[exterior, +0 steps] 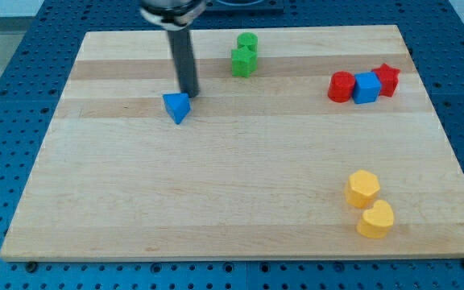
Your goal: Move the blue traingle to center left
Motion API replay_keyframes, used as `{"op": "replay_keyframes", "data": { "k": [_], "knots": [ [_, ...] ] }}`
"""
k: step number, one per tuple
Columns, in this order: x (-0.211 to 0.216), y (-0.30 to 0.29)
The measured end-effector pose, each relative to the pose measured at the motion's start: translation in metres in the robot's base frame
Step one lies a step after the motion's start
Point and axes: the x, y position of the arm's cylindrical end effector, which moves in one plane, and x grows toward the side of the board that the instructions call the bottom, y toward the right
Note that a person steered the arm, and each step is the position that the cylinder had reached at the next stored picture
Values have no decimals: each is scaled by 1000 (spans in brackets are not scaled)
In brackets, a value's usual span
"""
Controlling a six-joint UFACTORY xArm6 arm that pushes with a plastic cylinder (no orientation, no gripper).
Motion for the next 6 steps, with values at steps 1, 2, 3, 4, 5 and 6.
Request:
{"op": "replay_keyframes", "data": {
  "k": [1,2,3,4,5,6],
  "knots": [
    [33,23],
    [38,20],
    [36,13],
    [35,-6],
    [35,-34],
    [35,-60]
  ]
}}
